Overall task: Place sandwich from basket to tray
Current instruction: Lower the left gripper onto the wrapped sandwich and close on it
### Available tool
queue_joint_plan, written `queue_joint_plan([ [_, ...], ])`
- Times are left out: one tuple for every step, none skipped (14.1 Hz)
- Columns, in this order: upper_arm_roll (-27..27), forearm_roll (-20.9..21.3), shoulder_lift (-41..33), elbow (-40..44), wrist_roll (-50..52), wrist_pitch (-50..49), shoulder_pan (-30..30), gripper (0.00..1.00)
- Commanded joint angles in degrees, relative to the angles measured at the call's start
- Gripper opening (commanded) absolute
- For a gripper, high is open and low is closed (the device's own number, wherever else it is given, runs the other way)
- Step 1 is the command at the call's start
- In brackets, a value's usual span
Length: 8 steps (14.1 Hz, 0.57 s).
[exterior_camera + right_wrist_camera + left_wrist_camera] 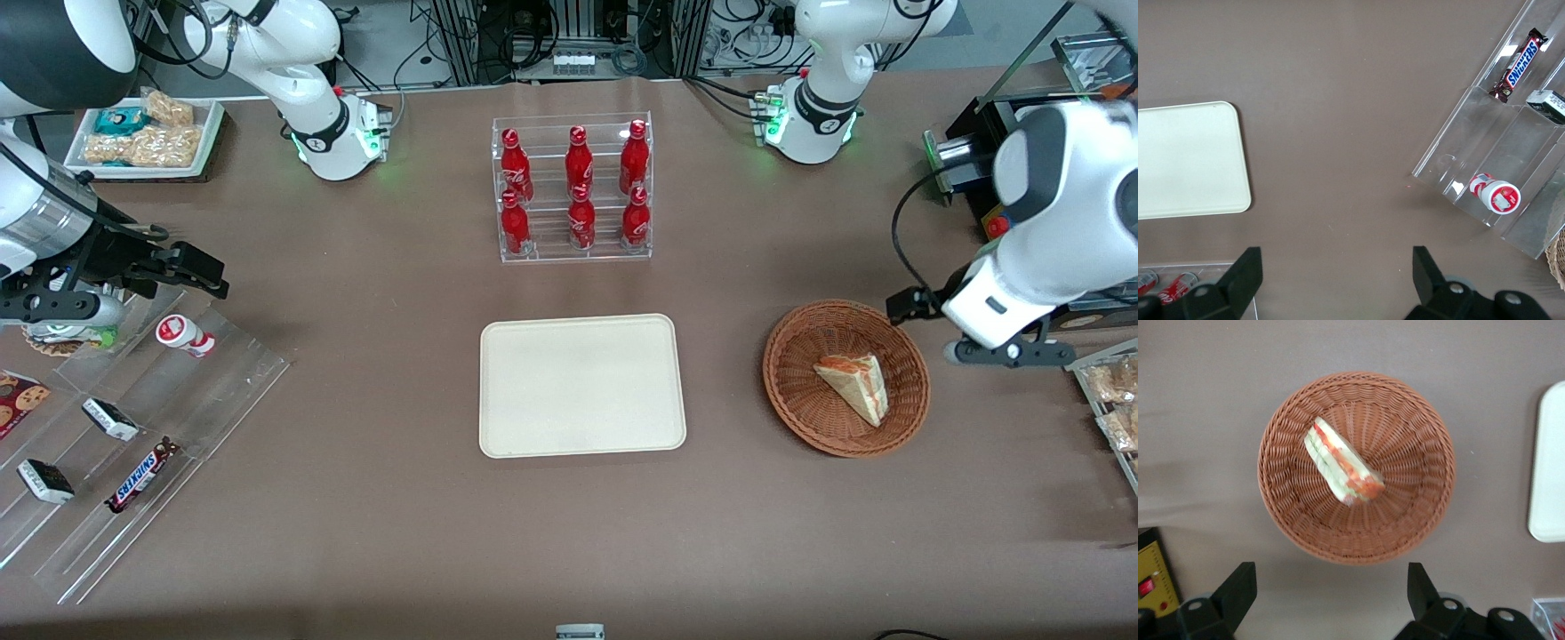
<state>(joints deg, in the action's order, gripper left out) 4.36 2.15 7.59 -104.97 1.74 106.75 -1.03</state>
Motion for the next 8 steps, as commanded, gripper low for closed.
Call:
queue_joint_plan([
  [0.2, 0.7, 2.0, -2.8, 4.7, 6.6, -1.6, 1.00],
  [0.2, 0.6, 2.7, -4.1, 9.6, 9.2, -1.7, 1.00],
  [0.2, 0.6, 2.9, -6.0, 15.5, 12.0, -1.8, 1.00],
  [0.2, 0.7, 2.8, -8.0, 20.3, 15.3, -1.7, 1.00],
  [0.2, 0.6, 2.8, -10.1, 25.4, 18.4, -1.7, 1.00],
  [0.2, 0.6, 2.9, -11.7, 31.2, 20.8, -1.7, 1.00],
  [0.3, 0.3, 3.1, -13.0, 36.6, 23.0, -1.7, 1.00],
  [0.3, 0.2, 3.6, -14.7, 42.4, 25.8, -1.6, 1.00],
])
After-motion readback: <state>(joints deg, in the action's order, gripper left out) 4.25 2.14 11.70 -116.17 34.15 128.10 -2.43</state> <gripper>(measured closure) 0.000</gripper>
